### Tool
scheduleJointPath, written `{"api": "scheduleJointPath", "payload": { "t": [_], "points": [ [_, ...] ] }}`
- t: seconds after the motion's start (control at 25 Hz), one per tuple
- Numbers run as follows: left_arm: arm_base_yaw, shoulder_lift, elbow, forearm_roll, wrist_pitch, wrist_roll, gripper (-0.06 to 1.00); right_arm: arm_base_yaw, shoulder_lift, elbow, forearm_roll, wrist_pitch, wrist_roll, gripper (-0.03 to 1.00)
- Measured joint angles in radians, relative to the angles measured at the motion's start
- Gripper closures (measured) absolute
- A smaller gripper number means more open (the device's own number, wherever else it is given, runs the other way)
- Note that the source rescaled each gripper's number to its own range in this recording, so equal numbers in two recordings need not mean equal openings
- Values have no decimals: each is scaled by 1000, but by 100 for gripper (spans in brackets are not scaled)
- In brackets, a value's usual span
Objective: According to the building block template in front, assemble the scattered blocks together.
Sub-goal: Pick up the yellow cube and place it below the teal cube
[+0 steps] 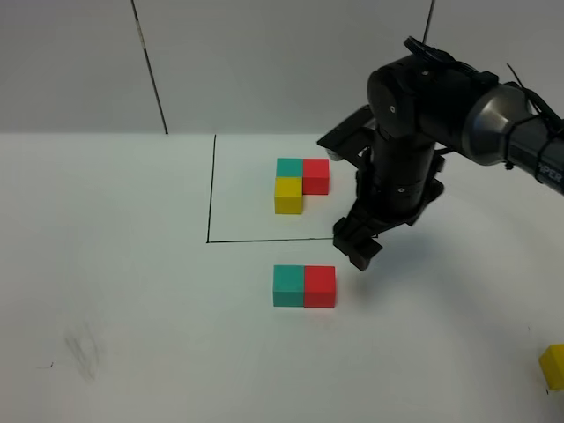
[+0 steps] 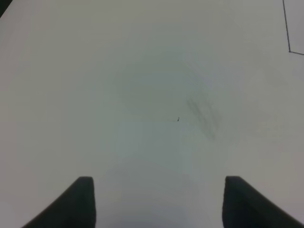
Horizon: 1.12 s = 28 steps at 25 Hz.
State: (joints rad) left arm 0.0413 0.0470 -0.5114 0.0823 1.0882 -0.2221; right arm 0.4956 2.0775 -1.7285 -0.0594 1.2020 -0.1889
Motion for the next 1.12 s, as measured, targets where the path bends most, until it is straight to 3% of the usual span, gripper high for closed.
{"api": "scheduleJointPath", "payload": {
  "t": [0.12,0.36,0.64,0.96,1.12],
  "points": [
    [0,0,0,0,0,0,58,-25,-68,130,-13,-31,107,19],
    [0,0,0,0,0,0,58,-96,-268,476,-62,-267,288,19],
    [0,0,0,0,0,0,58,-219,-388,709,-122,-312,471,19],
    [0,0,0,0,0,0,58,-328,-456,841,-163,-391,504,19],
    [0,0,0,0,0,1,58,-375,-456,883,-165,-432,458,19]
  ]
}}
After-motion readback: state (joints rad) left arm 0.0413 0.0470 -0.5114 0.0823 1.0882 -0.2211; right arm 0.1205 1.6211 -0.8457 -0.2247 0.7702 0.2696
